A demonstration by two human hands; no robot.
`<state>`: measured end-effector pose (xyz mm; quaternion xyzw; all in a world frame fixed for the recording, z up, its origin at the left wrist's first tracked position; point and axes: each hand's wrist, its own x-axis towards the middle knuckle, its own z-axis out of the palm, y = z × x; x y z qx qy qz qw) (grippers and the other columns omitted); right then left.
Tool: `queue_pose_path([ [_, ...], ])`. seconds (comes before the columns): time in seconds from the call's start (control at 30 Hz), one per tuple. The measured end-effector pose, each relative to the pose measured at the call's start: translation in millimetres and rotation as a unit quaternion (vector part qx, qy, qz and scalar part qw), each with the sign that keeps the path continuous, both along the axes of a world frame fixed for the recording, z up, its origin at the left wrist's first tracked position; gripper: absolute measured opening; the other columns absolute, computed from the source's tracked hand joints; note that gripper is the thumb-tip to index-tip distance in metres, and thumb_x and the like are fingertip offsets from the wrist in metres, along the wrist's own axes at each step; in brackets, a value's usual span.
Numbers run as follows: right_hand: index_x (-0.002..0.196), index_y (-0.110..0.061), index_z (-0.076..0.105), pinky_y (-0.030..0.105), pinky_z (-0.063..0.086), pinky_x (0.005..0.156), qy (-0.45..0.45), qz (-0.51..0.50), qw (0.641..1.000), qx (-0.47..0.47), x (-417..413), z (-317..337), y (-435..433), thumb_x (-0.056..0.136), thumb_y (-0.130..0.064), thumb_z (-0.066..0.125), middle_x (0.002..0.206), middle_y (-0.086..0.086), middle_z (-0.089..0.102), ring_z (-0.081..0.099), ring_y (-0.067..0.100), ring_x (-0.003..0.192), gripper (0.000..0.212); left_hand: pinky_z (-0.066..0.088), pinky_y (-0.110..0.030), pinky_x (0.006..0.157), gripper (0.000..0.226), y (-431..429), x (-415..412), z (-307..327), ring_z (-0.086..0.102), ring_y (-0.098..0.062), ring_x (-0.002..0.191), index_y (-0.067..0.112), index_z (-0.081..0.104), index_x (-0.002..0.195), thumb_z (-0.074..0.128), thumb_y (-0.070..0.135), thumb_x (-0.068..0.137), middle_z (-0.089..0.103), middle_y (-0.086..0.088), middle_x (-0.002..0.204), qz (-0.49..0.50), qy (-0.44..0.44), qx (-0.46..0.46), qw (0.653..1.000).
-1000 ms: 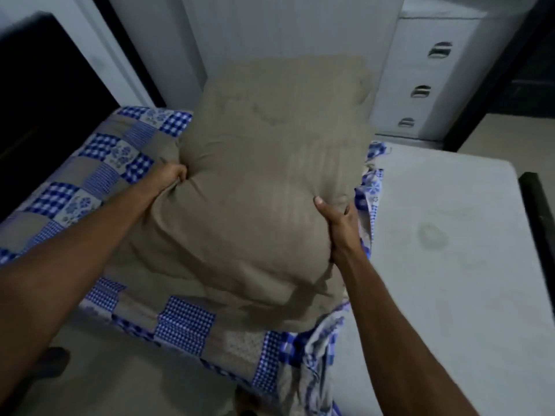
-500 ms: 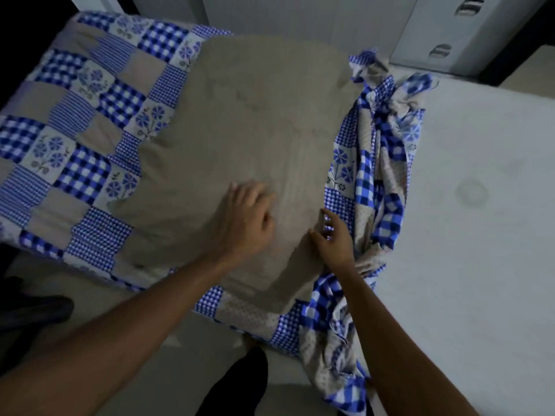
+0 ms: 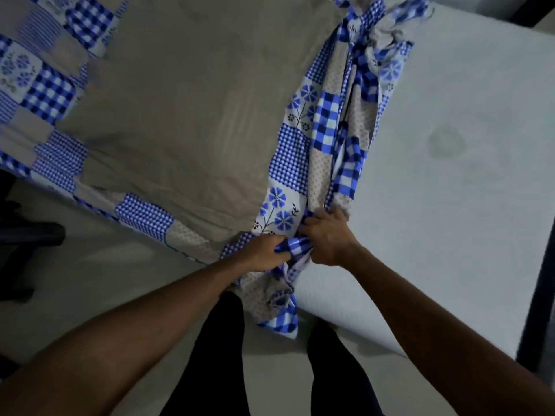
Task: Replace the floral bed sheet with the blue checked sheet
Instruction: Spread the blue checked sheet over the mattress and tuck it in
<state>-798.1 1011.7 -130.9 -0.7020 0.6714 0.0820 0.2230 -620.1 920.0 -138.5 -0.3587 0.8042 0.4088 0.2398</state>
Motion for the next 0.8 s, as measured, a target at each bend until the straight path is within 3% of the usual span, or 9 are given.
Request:
queue_pose_path([
  [0.13,0.106,-0.027,0.069,0.045,0.035,0.100,-0.025,0.083,0.996,0.012,-23.1,18.5,14.4,0.064,-0.026,0.069,0.099,-0.005,0.066,0.057,0.026,0.106,0.041,0.035,-0.032,0.059,0.030,51.3,-22.1,13.8,0.054,-0.023,0.068,0.016,0.044,0.066,0.066,0.029,0.081,0.048,-0.001,0.065,0.054,-0.034,0.088,0.994],
  [0.23,0.118,-0.030,0.063,0.044,0.032,0.108,0.014,0.120,0.990,0.080,-45.7,25.5,40.2,0.077,-0.029,0.063,0.112,-0.006,0.064,0.054,0.022,0.114,0.041,0.036,-0.025,0.055,0.029,95.7,-47.7,23.5,0.051,-0.012,0.065,0.023,0.045,0.072,0.070,0.028,0.083,0.050,0.005,0.070,0.060,-0.039,0.115,0.991],
  [0.33,0.120,-0.033,0.061,0.038,0.038,0.102,0.047,0.137,0.979,0.146,-68.3,25.6,71.0,0.082,-0.030,0.062,0.111,-0.006,0.066,0.059,0.022,0.112,0.039,0.038,-0.026,0.057,0.025,142.5,-72.2,19.2,0.059,-0.020,0.079,0.021,0.049,0.077,0.071,0.031,0.085,0.055,0.003,0.077,0.057,-0.035,0.134,0.989],
  [0.4,0.124,-0.032,0.060,0.031,0.043,0.090,0.046,0.133,0.966,0.217,-83.1,19.0,94.2,0.082,-0.027,0.064,0.113,-0.003,0.067,0.062,0.023,0.109,0.043,0.045,-0.031,0.069,0.021,171.4,-86.1,14.4,0.062,-0.028,0.095,0.017,0.059,0.096,0.070,0.031,0.085,0.063,-0.003,0.094,0.050,-0.063,0.168,0.982],
  [0.47,0.128,-0.033,0.060,0.030,0.051,0.085,0.056,0.136,0.951,0.273,-95.2,11.3,116.6,0.080,-0.027,0.066,0.112,-0.002,0.068,0.064,0.022,0.105,0.048,0.048,-0.033,0.085,0.055,197.8,-96.0,8.1,0.059,-0.028,0.110,0.014,0.053,0.132,0.071,0.034,0.084,0.061,-0.007,0.125,0.051,-0.084,0.201,0.975],
  [0.53,0.125,-0.033,0.063,0.031,0.054,0.082,0.068,0.137,0.939,0.309,-105.2,7.6,133.9,0.078,-0.026,0.068,0.108,-0.002,0.070,0.066,0.022,0.100,0.047,0.047,-0.031,0.085,0.065,219.0,-101.9,3.5,0.058,-0.027,0.114,0.012,0.045,0.141,0.070,0.035,0.085,0.057,-0.008,0.133,0.036,-0.081,0.203,0.975],
  [0.63,0.120,-0.027,0.065,0.032,0.052,0.085,0.074,0.139,0.938,0.308,-116.9,7.2,149.9,0.084,-0.030,0.063,0.108,-0.001,0.069,0.066,0.021,0.101,0.036,0.037,-0.026,0.075,0.033,238.3,-107.7,-2.8,0.060,-0.029,0.110,0.012,0.058,0.116,0.064,0.030,0.090,0.063,-0.011,0.121,0.027,-0.064,0.198,0.978],
  [0.73,0.118,-0.022,0.064,0.035,0.049,0.087,0.072,0.134,0.937,0.313,-122.1,6.9,153.8,0.087,-0.031,0.062,0.107,0.000,0.067,0.064,0.021,0.101,0.032,0.036,-0.026,0.073,0.025,243.7,-110.6,-6.4,0.060,-0.028,0.101,0.010,0.062,0.106,0.061,0.032,0.093,0.065,-0.012,0.112,0.033,-0.047,0.214,0.975],
  [0.8,0.113,-0.020,0.066,0.033,0.049,0.082,0.074,0.140,0.935,0.317,-119.8,7.3,152.3,0.086,-0.033,0.060,0.099,-0.001,0.067,0.064,0.020,0.094,0.030,0.036,-0.022,0.064,0.016,243.8,-109.9,-10.2,0.057,-0.021,0.084,0.013,0.058,0.089,0.060,0.028,0.094,0.064,-0.007,0.093,0.037,-0.044,0.218,0.974],
])
